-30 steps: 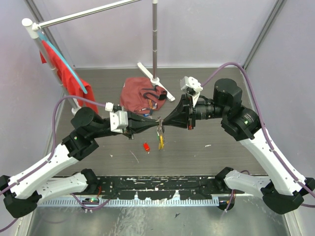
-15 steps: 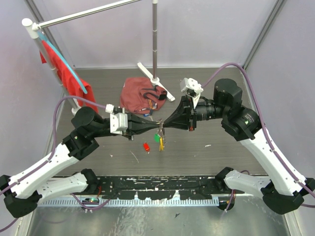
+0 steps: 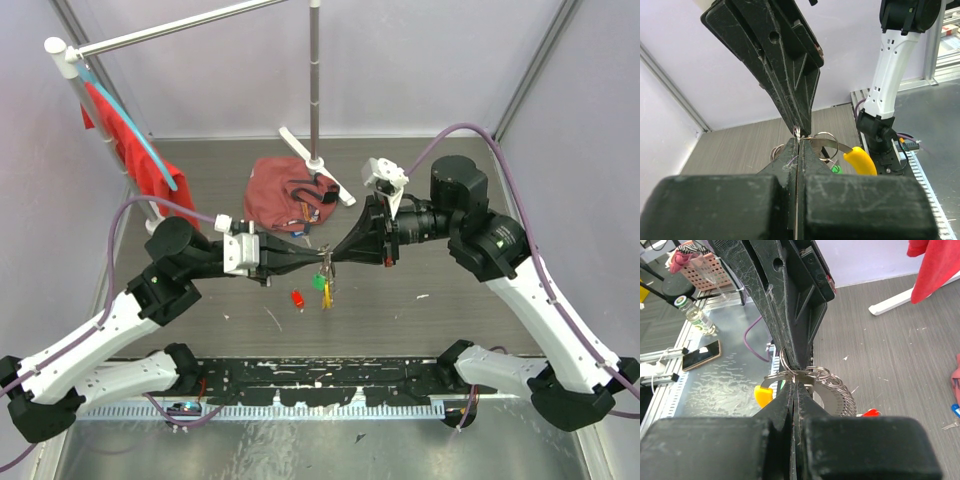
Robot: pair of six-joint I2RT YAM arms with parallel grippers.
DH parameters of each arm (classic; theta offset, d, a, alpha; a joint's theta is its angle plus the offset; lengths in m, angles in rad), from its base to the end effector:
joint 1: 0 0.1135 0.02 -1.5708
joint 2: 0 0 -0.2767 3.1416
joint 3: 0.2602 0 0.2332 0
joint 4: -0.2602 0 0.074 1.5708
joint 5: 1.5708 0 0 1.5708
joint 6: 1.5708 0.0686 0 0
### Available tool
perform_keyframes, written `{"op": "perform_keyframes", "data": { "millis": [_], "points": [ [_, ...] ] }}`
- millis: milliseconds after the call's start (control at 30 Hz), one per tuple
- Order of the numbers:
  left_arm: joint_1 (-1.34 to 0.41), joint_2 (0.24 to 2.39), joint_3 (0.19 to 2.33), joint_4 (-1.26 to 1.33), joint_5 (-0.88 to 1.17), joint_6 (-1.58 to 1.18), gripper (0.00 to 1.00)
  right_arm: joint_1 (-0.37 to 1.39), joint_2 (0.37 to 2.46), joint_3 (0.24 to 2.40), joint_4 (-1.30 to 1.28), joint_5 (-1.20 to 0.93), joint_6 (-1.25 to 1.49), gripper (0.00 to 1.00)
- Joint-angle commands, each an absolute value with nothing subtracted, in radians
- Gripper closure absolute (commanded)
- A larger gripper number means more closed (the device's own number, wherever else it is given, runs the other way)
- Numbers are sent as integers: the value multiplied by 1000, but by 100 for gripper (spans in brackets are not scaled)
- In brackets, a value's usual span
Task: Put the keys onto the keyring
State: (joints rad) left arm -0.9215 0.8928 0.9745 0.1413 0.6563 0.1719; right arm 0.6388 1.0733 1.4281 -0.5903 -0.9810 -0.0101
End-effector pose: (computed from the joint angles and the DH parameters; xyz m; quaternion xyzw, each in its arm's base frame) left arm 0.0823 -0.1777 0.4356 0.5222 0.3737 -0.4580 0.6147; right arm 0.1165 0.1576 0.4650 -0.4973 0.5636 0.5207 0.4050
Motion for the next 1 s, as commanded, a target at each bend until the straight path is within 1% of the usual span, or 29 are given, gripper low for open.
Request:
{"op": "perform_keyframes", "data": {
  "millis": [0, 100, 233, 267, 333, 400, 533, 667, 867, 967],
  "points": [
    [-926, 890, 1026, 143, 723, 203, 100, 635, 1093, 1473, -590, -998, -26, 100],
    [-926, 896, 1041, 132, 742, 217, 100, 634, 1101, 1473, -604, -1011, -28, 99],
    [-926, 903, 1050, 138, 758, 221, 100, 635, 1105, 1471, -617, -1017, -35, 94],
    [-925, 903, 1052, 139, 761, 221, 100, 635, 1105, 1470, -617, -1015, -37, 91],
    [-926, 906, 1054, 142, 762, 219, 100, 634, 1100, 1470, -617, -1000, -46, 81],
    [-927, 907, 1052, 143, 758, 216, 100, 634, 1086, 1475, -617, -966, -65, 74],
    [-927, 903, 1040, 153, 738, 203, 100, 634, 1031, 1470, -586, -865, -113, 65],
    [-927, 902, 1031, 167, 720, 188, 100, 635, 958, 1438, -503, -797, -136, 63],
    [-927, 905, 1028, 182, 672, 159, 100, 635, 860, 1321, -317, -774, -140, 60],
    [-926, 911, 1027, 200, 660, 140, 100, 636, 859, 1311, -309, -781, -156, 60]
  ]
}}
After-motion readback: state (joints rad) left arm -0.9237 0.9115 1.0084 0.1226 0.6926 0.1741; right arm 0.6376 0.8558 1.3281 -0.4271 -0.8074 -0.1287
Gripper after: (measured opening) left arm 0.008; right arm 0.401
